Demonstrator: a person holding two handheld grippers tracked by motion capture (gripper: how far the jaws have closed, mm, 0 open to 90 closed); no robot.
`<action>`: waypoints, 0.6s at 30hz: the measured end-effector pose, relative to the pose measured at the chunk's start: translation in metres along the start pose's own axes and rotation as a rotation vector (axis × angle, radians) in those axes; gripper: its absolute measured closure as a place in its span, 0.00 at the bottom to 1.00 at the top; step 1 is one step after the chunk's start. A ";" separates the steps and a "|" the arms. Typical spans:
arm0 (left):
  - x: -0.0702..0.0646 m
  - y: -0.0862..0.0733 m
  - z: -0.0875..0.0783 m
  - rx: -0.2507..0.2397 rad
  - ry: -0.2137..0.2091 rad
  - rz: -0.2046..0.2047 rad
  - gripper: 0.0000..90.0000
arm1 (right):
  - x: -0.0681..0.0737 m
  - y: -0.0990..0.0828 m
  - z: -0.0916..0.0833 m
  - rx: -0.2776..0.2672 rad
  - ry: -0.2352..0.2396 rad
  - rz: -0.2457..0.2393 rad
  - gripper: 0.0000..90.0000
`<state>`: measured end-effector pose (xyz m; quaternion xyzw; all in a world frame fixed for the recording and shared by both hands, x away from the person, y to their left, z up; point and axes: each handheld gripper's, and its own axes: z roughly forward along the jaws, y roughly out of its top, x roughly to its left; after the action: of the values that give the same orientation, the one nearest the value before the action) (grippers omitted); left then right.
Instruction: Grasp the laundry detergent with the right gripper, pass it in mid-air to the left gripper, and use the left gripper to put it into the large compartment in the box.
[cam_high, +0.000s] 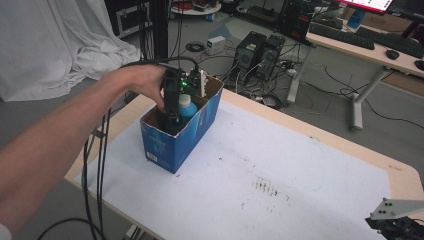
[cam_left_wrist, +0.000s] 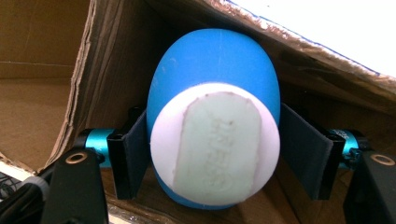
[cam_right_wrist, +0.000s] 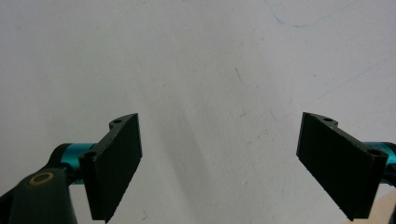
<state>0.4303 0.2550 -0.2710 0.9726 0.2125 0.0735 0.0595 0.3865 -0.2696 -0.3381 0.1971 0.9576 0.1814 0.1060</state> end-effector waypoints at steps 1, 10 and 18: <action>0.000 0.000 -0.001 -0.009 0.005 -0.011 0.32 | 0.000 0.000 0.000 -0.001 0.000 0.000 0.15; 0.004 -0.001 -0.016 -0.017 0.038 -0.025 0.29 | 0.000 0.000 0.001 -0.001 0.001 0.000 0.15; 0.005 0.002 -0.035 -0.022 0.077 -0.027 0.26 | 0.001 -0.002 0.000 -0.005 -0.001 0.001 0.15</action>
<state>0.4298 0.2589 -0.2355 0.9653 0.2269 0.1124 0.0632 0.3852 -0.2714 -0.3387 0.1975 0.9570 0.1838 0.1068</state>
